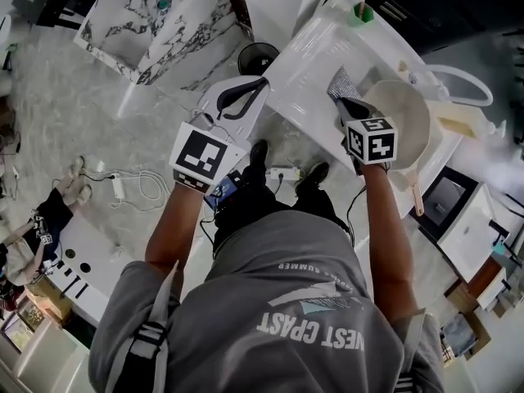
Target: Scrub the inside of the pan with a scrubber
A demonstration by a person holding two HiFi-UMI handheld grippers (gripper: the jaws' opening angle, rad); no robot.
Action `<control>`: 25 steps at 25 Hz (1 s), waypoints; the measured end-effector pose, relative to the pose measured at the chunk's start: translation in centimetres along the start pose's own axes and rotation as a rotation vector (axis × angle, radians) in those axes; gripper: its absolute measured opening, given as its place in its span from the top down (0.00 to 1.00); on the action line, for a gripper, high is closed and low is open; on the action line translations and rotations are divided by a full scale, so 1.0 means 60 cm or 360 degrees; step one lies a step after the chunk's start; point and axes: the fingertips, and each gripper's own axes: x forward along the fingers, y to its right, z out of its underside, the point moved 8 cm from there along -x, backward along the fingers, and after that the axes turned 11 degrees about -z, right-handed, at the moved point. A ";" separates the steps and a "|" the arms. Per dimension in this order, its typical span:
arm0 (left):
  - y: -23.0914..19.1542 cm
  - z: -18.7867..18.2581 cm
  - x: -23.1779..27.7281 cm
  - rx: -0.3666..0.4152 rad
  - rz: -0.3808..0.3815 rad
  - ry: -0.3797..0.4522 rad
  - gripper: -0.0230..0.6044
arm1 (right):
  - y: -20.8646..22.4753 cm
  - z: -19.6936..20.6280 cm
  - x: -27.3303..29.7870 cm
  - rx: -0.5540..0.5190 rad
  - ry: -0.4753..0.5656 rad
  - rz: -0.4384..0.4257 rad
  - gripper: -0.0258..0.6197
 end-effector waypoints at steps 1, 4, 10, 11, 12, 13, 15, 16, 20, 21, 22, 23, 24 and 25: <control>-0.006 0.000 -0.006 -0.0005 -0.0011 0.0002 0.96 | -0.011 -0.004 0.011 -0.0020 -0.0019 -0.0018 0.94; -0.026 0.004 -0.026 -0.0022 -0.0049 0.0006 0.96 | -0.036 -0.012 0.045 -0.0073 -0.0088 -0.0061 0.94; -0.058 0.014 -0.064 -0.0046 -0.0109 0.0008 0.96 | -0.058 -0.003 0.123 -0.0127 -0.0295 -0.0089 0.94; -0.062 0.015 -0.070 -0.0049 -0.0114 0.0011 0.96 | -0.059 0.002 0.134 -0.0122 -0.0328 -0.0088 0.94; -0.064 0.015 -0.076 -0.0052 -0.0117 0.0014 0.96 | -0.059 0.009 0.145 -0.0111 -0.0359 -0.0087 0.94; -0.067 0.016 -0.081 -0.0055 -0.0118 0.0018 0.96 | -0.060 0.016 0.155 -0.0098 -0.0386 -0.0087 0.94; -0.070 0.017 -0.091 -0.0054 -0.0117 0.0023 0.96 | -0.063 0.030 0.171 -0.0079 -0.0435 -0.0090 0.94; -0.071 0.017 -0.095 -0.0052 -0.0115 0.0025 0.96 | -0.064 0.036 0.177 -0.0076 -0.0460 -0.0095 0.94; -0.067 0.014 -0.110 -0.0040 -0.0098 0.0039 0.96 | -0.070 0.053 0.185 -0.0117 -0.0505 -0.0114 0.91; -0.065 0.012 -0.112 -0.0036 -0.0092 0.0045 0.96 | -0.071 0.054 0.184 -0.0131 -0.0507 -0.0123 0.90; -0.062 0.010 -0.114 -0.0030 -0.0086 0.0052 0.96 | -0.074 0.056 0.182 -0.0141 -0.0509 -0.0137 0.89; -0.059 0.008 -0.117 -0.0025 -0.0078 0.0059 0.96 | -0.077 0.057 0.179 -0.0151 -0.0511 -0.0152 0.88; -0.056 0.005 -0.119 -0.0018 -0.0070 0.0068 0.96 | -0.080 0.057 0.174 -0.0162 -0.0506 -0.0165 0.87; -0.053 0.001 -0.121 -0.0012 -0.0061 0.0078 0.96 | -0.084 0.055 0.166 -0.0174 -0.0491 -0.0171 0.86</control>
